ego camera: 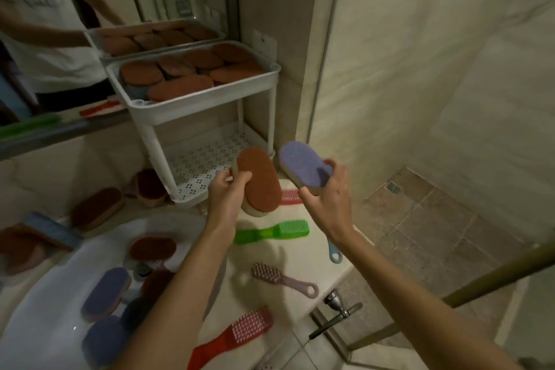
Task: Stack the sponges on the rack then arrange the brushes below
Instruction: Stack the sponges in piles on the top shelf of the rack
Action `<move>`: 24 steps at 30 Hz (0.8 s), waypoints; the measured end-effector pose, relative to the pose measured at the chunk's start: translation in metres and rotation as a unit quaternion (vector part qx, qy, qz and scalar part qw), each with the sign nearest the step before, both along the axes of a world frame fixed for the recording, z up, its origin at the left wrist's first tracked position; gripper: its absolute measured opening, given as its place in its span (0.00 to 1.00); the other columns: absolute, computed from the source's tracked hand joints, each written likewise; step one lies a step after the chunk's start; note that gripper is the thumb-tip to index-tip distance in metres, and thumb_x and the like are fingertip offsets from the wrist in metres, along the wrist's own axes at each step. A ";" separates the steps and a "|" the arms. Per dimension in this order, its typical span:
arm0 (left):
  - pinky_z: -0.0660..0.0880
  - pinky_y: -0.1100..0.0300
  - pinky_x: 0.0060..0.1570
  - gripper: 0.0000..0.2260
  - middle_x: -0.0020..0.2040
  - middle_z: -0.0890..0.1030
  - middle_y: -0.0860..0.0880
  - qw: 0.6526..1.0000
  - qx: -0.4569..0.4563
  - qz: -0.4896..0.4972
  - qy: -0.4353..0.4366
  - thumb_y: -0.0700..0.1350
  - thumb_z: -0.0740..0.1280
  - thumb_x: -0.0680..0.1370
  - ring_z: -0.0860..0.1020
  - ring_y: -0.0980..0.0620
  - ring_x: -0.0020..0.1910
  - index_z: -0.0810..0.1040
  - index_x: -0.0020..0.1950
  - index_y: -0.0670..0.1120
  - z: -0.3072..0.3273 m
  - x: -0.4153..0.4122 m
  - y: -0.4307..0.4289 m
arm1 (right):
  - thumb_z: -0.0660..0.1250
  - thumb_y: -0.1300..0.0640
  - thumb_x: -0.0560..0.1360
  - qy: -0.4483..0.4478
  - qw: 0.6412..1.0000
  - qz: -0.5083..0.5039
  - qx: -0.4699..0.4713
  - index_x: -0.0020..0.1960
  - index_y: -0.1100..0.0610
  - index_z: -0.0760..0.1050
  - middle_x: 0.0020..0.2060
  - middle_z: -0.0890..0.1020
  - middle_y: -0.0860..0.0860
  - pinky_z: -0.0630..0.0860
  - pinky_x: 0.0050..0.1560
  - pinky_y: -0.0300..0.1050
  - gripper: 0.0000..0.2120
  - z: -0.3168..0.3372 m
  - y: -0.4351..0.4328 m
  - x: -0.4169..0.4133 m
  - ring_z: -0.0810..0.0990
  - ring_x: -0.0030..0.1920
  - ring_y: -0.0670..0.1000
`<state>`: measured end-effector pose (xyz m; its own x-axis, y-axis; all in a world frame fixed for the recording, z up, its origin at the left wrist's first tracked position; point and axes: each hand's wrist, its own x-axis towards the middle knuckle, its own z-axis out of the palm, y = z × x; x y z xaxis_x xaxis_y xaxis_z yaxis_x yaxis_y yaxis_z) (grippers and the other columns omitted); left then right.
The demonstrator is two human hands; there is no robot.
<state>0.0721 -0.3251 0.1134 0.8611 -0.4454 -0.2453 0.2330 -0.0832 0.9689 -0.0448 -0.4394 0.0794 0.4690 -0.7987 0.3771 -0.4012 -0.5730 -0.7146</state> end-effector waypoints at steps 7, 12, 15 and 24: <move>0.74 0.63 0.40 0.13 0.49 0.77 0.51 0.991 -0.070 0.044 -0.110 0.43 0.64 0.78 0.77 0.53 0.45 0.68 0.61 0.49 0.077 0.045 0.018 | 0.70 0.52 0.67 -0.157 0.984 0.067 0.041 0.58 0.52 0.64 0.53 0.75 0.54 0.77 0.54 0.55 0.24 0.079 0.019 0.066 0.77 0.53 0.54; 0.74 0.57 0.45 0.16 0.49 0.74 0.52 0.979 -0.070 0.087 -0.169 0.46 0.63 0.78 0.76 0.52 0.46 0.63 0.64 0.50 0.115 0.087 0.023 | 0.72 0.48 0.69 -0.229 0.967 0.093 0.069 0.58 0.49 0.61 0.54 0.76 0.55 0.80 0.51 0.51 0.25 0.132 0.020 0.123 0.79 0.52 0.53; 0.71 0.56 0.48 0.20 0.55 0.71 0.50 0.973 -0.052 0.122 -0.189 0.46 0.62 0.78 0.74 0.51 0.52 0.62 0.69 0.47 0.133 0.115 0.025 | 0.71 0.45 0.70 -0.196 0.973 0.111 0.059 0.55 0.50 0.63 0.51 0.77 0.53 0.79 0.44 0.43 0.22 0.163 0.008 0.167 0.79 0.49 0.51; 0.66 0.57 0.46 0.17 0.57 0.73 0.45 0.971 0.050 0.188 -0.141 0.48 0.60 0.80 0.70 0.51 0.50 0.66 0.66 0.44 0.140 0.203 0.003 | 0.62 0.35 0.72 0.093 0.977 0.190 -0.001 0.58 0.59 0.72 0.52 0.79 0.55 0.78 0.52 0.52 0.29 0.189 -0.030 0.300 0.79 0.54 0.58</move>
